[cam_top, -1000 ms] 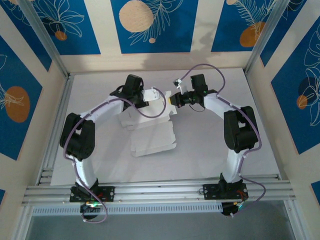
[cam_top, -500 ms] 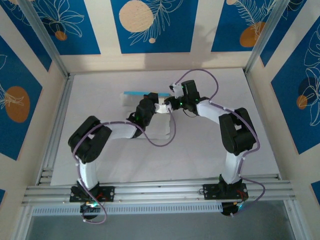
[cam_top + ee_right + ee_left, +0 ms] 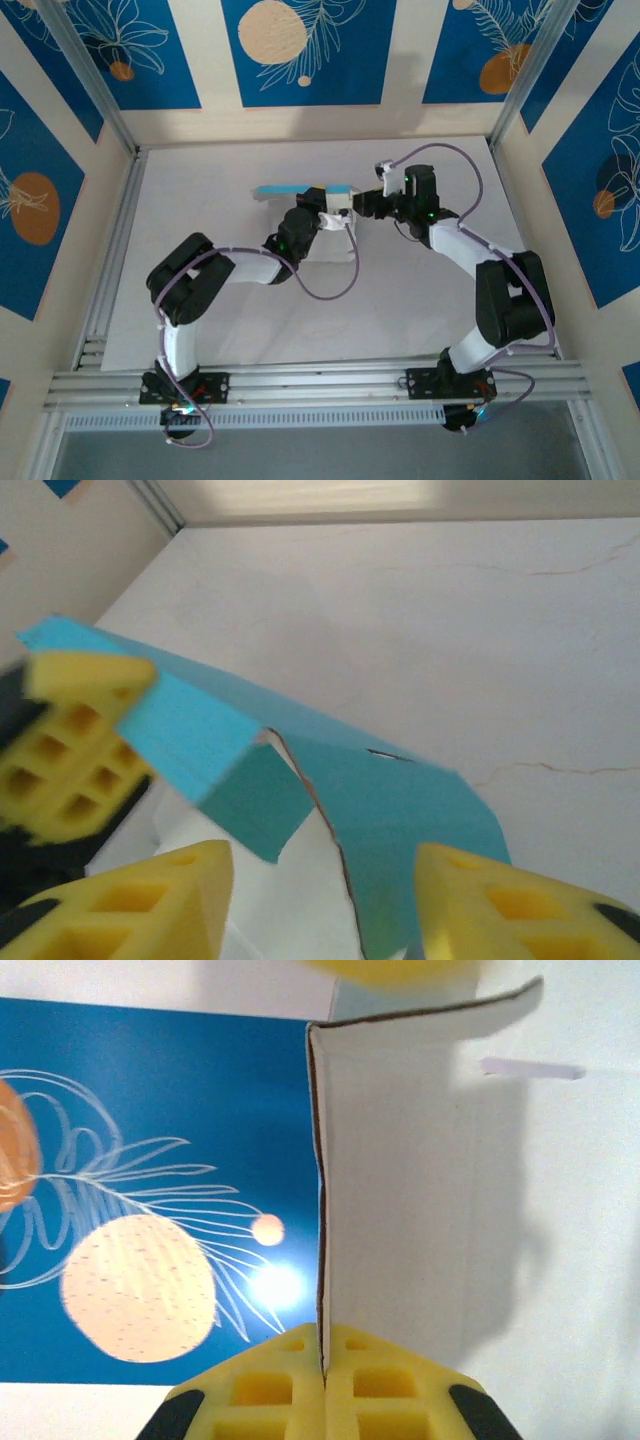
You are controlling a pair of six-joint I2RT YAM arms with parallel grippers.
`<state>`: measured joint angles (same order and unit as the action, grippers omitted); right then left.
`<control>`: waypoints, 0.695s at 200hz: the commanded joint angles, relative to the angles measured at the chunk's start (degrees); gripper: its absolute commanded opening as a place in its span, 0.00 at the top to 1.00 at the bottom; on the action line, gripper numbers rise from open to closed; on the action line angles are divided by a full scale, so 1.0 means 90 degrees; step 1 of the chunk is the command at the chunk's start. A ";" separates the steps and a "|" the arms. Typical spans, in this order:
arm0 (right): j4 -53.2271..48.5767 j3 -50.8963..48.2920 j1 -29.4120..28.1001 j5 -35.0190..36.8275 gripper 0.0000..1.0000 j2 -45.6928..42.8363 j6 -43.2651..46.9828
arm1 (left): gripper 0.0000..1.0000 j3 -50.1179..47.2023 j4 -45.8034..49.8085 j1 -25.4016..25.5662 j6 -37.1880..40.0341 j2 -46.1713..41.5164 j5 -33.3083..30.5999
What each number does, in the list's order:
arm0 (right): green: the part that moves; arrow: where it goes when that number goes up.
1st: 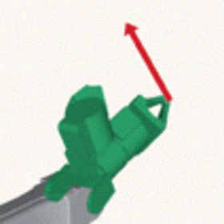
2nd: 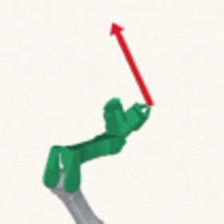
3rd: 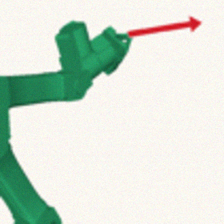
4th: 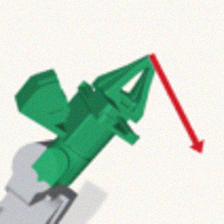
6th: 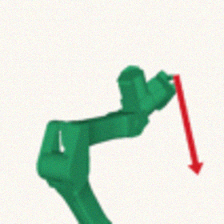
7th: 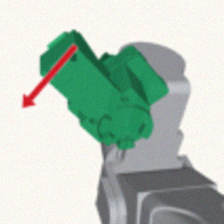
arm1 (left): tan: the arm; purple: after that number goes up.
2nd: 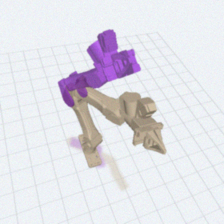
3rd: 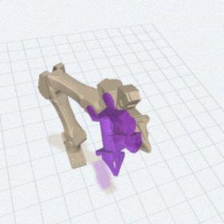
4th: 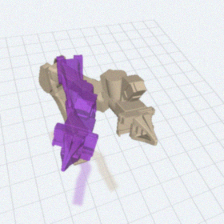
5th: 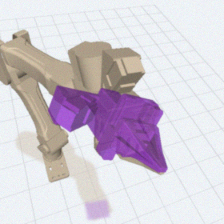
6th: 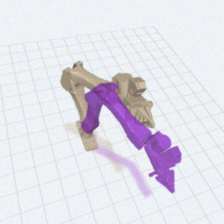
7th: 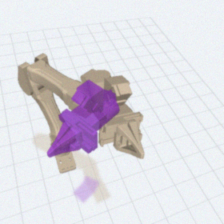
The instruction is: Fold the paper box
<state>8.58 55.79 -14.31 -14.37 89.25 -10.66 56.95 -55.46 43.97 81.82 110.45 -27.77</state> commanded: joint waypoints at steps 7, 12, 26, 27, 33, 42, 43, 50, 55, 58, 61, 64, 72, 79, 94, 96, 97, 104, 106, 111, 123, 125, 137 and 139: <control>-0.1126 0.0474 -0.0098 0.0186 0.53 -0.0145 0.0525 | 1.00 0.0234 0.1304 -0.0061 -0.0640 -0.0432 -0.0080; -0.1176 0.0442 -0.0130 0.0330 0.54 -0.0172 0.0633 | 1.00 0.0218 0.1309 -0.0061 -0.0709 -0.0459 -0.0079; -0.1188 0.0277 -0.0205 0.0484 0.55 -0.0257 0.1007 | 1.00 0.0179 0.1280 -0.0056 -0.0704 -0.0490 -0.0089; -0.1183 0.0267 -0.0211 0.0498 0.55 -0.0263 0.1037 | 1.00 0.0178 0.1280 -0.0059 -0.0694 -0.0493 -0.0084; -0.1186 0.0206 -0.0230 0.0586 0.54 -0.0268 0.1213 | 1.00 0.0159 0.1310 -0.0060 -0.0684 -0.0495 -0.0081; -0.1159 0.0142 -0.0238 0.0541 0.54 -0.0211 0.1495 | 1.00 0.0174 0.1504 -0.0061 -0.0718 -0.0528 -0.0094; -0.1159 0.0136 -0.0237 0.0527 0.54 -0.0206 0.1540 | 1.00 0.0175 0.1543 -0.0061 -0.0725 -0.0531 -0.0096; -0.1231 0.0153 -0.0253 0.0453 0.53 -0.0126 0.1831 | 1.00 0.0222 0.1816 -0.0067 -0.0843 -0.0594 -0.0079; -0.1264 0.0158 -0.0279 0.0477 0.53 -0.0073 0.1988 | 1.00 0.0269 0.2043 -0.0055 -0.0967 -0.0642 -0.0085; -0.1269 0.0145 -0.0288 0.0483 0.52 -0.0042 0.2077 | 1.00 0.0305 0.2181 -0.0060 -0.1043 -0.0671 -0.0088; -0.1245 0.0121 -0.0299 0.0479 0.51 -0.0014 0.2140 | 1.00 0.0341 0.2291 -0.0061 -0.1132 -0.0704 -0.0102; -0.1214 0.0095 -0.0296 0.0461 0.51 0.0007 0.2175 | 1.00 0.0380 0.2411 -0.0061 -0.1223 -0.0723 -0.0099; -0.1126 0.0027 -0.0261 0.0376 0.49 0.0071 0.2200 | 1.00 0.0490 0.2759 -0.0059 -0.1417 -0.0785 -0.0117; -0.1050 -0.0029 -0.0235 0.0314 0.47 0.0115 0.2185 | 1.00 0.0583 0.3018 -0.0060 -0.1538 -0.0817 -0.0118; -0.0993 -0.0036 -0.0198 0.0089 0.45 0.0297 0.2124 | 1.00 0.0740 0.3433 -0.0058 -0.1690 -0.0871 -0.0124; -0.1007 -0.0010 -0.0195 0.0055 0.46 0.0327 0.2115 | 1.00 0.0754 0.3480 -0.0058 -0.1711 -0.0875 -0.0127; -0.1029 0.0011 -0.0196 0.0050 0.46 0.0347 0.2118 | 1.00 0.0768 0.3503 -0.0059 -0.1720 -0.0876 -0.0127; -0.1262 0.0204 -0.0228 0.0066 0.46 0.0483 0.2175 | 1.00 0.0832 0.3678 -0.0061 -0.1780 -0.0888 -0.0110; -0.1311 0.0246 -0.0242 0.0079 0.47 0.0522 0.2198 | 1.00 0.0848 0.3718 -0.0061 -0.1792 -0.0894 -0.0101; -0.1428 0.0352 -0.0267 0.0140 0.47 0.0620 0.2226 | 1.00 0.0881 0.3813 -0.0056 -0.1814 -0.0898 -0.0082; -0.1763 0.0732 -0.0284 0.0301 0.49 0.0909 0.2184 | 1.00 0.0923 0.3962 -0.0056 -0.1877 -0.0932 -0.0050; -0.1832 0.0800 -0.0285 0.0335 0.49 0.0963 0.2174 | 1.00 0.0929 0.3984 -0.0057 -0.1887 -0.0934 -0.0042; -0.2159 0.1179 -0.0294 0.0503 0.54 0.1235 0.2118 | 1.00 0.0960 0.4085 -0.0058 -0.1932 -0.0953 -0.0030; -0.2177 0.1219 -0.0295 0.0535 0.55 0.1267 0.2111 | 1.00 0.0963 0.4103 -0.0060 -0.1940 -0.0961 -0.0035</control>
<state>-5.13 60.60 -16.56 -11.35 97.12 7.51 63.86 -24.16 43.66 67.35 103.66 -28.18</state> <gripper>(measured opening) 0.496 0.045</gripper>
